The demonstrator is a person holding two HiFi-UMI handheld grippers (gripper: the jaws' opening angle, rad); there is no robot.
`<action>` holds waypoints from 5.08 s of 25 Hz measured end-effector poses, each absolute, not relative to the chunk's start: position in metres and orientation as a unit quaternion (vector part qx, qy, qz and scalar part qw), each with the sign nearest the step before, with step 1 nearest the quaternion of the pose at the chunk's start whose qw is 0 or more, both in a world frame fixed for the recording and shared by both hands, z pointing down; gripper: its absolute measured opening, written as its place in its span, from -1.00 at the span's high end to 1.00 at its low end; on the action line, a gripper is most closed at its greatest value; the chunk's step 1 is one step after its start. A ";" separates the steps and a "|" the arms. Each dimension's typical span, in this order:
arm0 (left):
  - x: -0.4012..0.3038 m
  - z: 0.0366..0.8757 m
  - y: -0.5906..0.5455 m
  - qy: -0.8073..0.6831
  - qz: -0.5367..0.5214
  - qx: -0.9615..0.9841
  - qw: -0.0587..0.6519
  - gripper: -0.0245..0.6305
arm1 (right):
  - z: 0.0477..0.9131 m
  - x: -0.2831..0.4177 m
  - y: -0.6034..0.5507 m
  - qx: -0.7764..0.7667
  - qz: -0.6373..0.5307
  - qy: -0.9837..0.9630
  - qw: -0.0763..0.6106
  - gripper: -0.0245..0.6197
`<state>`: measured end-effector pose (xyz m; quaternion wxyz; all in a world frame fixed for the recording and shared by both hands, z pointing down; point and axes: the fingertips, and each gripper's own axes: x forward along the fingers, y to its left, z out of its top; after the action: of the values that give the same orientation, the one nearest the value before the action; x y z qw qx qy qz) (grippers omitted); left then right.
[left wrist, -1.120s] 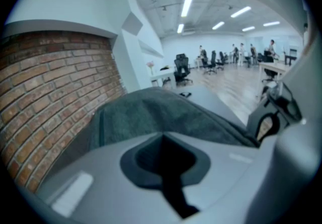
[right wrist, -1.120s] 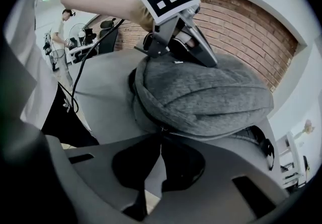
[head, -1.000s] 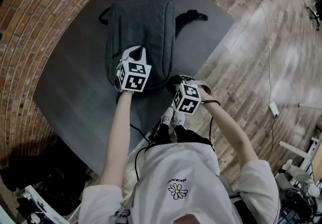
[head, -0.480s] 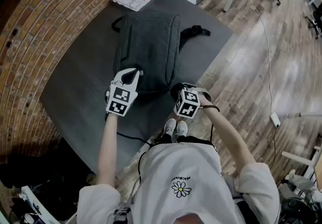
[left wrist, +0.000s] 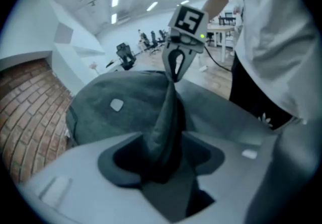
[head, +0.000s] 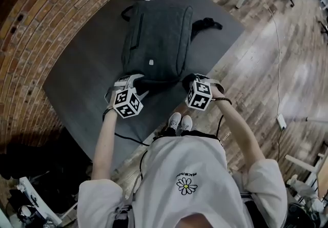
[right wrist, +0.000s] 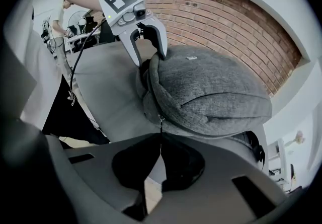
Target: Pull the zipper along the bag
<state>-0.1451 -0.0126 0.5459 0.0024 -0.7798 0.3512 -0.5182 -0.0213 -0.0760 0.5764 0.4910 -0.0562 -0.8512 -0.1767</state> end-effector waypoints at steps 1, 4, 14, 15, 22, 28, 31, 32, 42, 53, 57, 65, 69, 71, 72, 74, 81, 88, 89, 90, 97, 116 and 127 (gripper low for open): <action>-0.139 0.547 -0.016 0.352 -0.509 -0.785 -0.005 0.19 | 0.578 -0.017 -0.081 -0.052 -0.179 -0.848 0.496 0.90; -0.114 0.546 -0.025 0.348 -0.481 -0.804 -0.014 0.27 | 0.581 0.003 -0.103 -0.025 -0.173 -0.841 0.512 0.90; -0.050 0.560 -0.066 0.367 -0.440 -0.818 -0.047 0.36 | 0.565 0.048 -0.133 0.060 -0.010 -0.867 0.495 0.90; -0.049 0.561 -0.066 0.367 -0.439 -0.819 -0.047 0.36 | 0.565 0.046 -0.128 0.060 0.002 -0.869 0.491 0.89; -0.047 0.563 -0.068 0.375 -0.437 -0.816 -0.047 0.36 | 0.557 0.014 -0.067 0.030 0.064 -0.889 0.453 0.87; -0.047 0.564 -0.069 0.373 -0.438 -0.816 -0.050 0.33 | 0.560 -0.022 -0.041 0.031 0.067 -0.892 0.445 0.86; -0.047 0.556 -0.064 0.371 -0.429 -0.823 -0.040 0.32 | 0.562 -0.029 -0.040 0.039 0.053 -0.888 0.454 0.87; -0.048 0.546 -0.061 0.379 -0.414 -0.827 -0.033 0.32 | 0.563 -0.026 -0.041 0.042 0.047 -0.886 0.459 0.88; -0.140 0.518 -0.025 0.514 -0.302 -0.795 -0.115 0.16 | 0.568 -0.012 -0.050 0.036 -0.008 -0.878 0.478 0.90; -0.141 0.555 -0.005 0.531 -0.294 -0.771 -0.192 0.03 | 0.567 -0.008 -0.051 0.035 -0.020 -0.876 0.480 0.90; -0.129 0.563 -0.013 0.524 -0.280 -0.777 -0.208 0.04 | 0.566 -0.008 -0.047 0.029 -0.013 -0.874 0.484 0.90; -0.114 0.563 -0.018 0.508 -0.264 -0.790 -0.217 0.04 | 0.555 -0.007 -0.035 0.013 0.004 -0.872 0.489 0.88; -0.113 0.564 -0.017 0.507 -0.256 -0.794 -0.217 0.05 | 0.554 -0.017 -0.026 0.000 0.032 -0.874 0.485 0.88; -0.113 0.564 -0.017 0.504 -0.253 -0.797 -0.216 0.06 | 0.553 -0.026 -0.018 -0.015 0.030 -0.873 0.486 0.88; -0.113 0.564 -0.017 0.502 -0.252 -0.799 -0.215 0.06 | 0.554 -0.032 -0.014 -0.024 0.025 -0.872 0.488 0.88; -0.113 0.564 -0.017 0.497 -0.250 -0.803 -0.213 0.06 | 0.554 -0.046 -0.007 -0.039 0.022 -0.872 0.487 0.87; -0.105 0.562 -0.012 0.490 -0.237 -0.815 -0.199 0.07 | 0.552 -0.088 0.006 -0.084 0.013 -0.871 0.485 0.88; -0.107 0.563 -0.005 0.466 -0.240 -0.832 -0.184 0.08 | 0.556 -0.098 0.004 -0.104 0.000 -0.858 0.503 0.89; -0.112 0.564 -0.002 0.461 -0.249 -0.832 -0.181 0.08 | 0.557 -0.098 0.004 -0.102 -0.001 -0.858 0.503 0.89; -0.121 0.564 0.002 0.460 -0.263 -0.830 -0.174 0.08 | 0.557 -0.097 0.004 -0.101 -0.003 -0.858 0.503 0.90; -0.214 0.539 -0.022 0.467 -0.386 -0.792 -0.075 0.08 | 0.559 -0.100 0.004 -0.102 -0.022 -0.857 0.505 0.90; -0.053 0.566 -0.070 0.194 -0.419 -0.887 -0.005 0.18 | 0.557 0.059 -0.105 0.156 0.021 -0.828 0.538 0.90; 0.093 0.576 -0.102 0.099 -0.377 -0.921 0.000 0.19 | 0.561 0.115 -0.198 0.257 0.048 -0.807 0.529 0.90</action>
<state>0.0935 -0.1015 0.5759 0.0003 -0.9209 0.0988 -0.3771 0.1154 -0.1978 0.5610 0.5291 0.2574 -0.8072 0.0483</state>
